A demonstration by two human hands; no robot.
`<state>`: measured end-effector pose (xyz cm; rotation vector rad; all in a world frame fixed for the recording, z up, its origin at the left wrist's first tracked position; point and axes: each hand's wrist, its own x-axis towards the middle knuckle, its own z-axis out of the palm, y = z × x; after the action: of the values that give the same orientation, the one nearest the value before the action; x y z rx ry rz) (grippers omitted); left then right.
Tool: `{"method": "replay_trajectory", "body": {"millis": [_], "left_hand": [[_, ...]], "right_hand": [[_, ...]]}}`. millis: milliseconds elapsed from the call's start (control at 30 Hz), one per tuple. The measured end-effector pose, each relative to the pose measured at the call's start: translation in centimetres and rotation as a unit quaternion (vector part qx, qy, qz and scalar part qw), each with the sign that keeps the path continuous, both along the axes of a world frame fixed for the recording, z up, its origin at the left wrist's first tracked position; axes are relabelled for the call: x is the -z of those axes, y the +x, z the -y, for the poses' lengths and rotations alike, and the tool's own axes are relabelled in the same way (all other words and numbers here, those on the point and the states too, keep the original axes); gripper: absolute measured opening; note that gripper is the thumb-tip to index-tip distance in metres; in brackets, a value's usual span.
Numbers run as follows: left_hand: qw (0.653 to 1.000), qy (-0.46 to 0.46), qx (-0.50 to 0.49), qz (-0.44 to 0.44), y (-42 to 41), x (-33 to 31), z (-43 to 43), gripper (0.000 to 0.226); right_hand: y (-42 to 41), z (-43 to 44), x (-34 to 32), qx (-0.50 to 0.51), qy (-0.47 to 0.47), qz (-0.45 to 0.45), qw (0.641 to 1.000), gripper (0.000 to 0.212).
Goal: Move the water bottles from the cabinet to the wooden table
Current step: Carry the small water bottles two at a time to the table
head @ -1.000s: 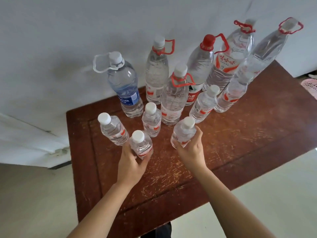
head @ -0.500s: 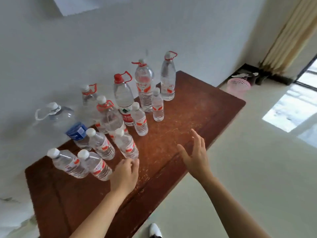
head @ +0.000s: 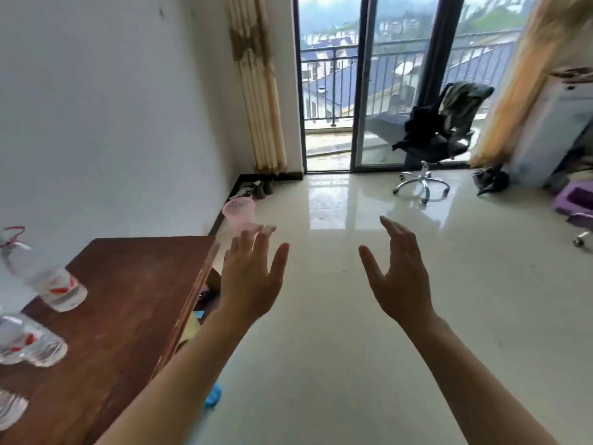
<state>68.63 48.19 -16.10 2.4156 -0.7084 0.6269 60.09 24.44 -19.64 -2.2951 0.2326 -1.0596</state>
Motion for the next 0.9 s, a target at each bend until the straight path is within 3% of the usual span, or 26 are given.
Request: {"method": "replay_trajectory", "body": {"millis": [167,333,500,667,900], "left_hand": [[0.989,0.075,0.121,0.049,0.5,-0.8,14.6,0.06],[0.967,0.093,0.233,0.044,-0.9,0.3,31.5,0.063],[0.917,0.082,0.386,0.049,-6.8,-0.3,50.1,0.064],[0.828,0.071,0.551,0.076,-21.0,-2.7,66.4,0.067],[0.681,0.048,0.723,0.102,-45.7,-3.7,76.3,0.065]], "right_hand": [[-6.0,11.8,0.0,0.172,-0.105,-0.024,0.979,0.06],[-13.2,23.6,0.6,0.304,-0.125,-0.092,0.94,0.065],[-23.2,35.2,-1.0,0.439,-0.16,-0.15,0.871,0.068],[-39.3,41.0,-2.9,0.602,-0.155,-0.203,0.757,0.07],[-61.3,38.6,-3.3,0.767,-0.087,-0.215,0.598,0.075]]}}
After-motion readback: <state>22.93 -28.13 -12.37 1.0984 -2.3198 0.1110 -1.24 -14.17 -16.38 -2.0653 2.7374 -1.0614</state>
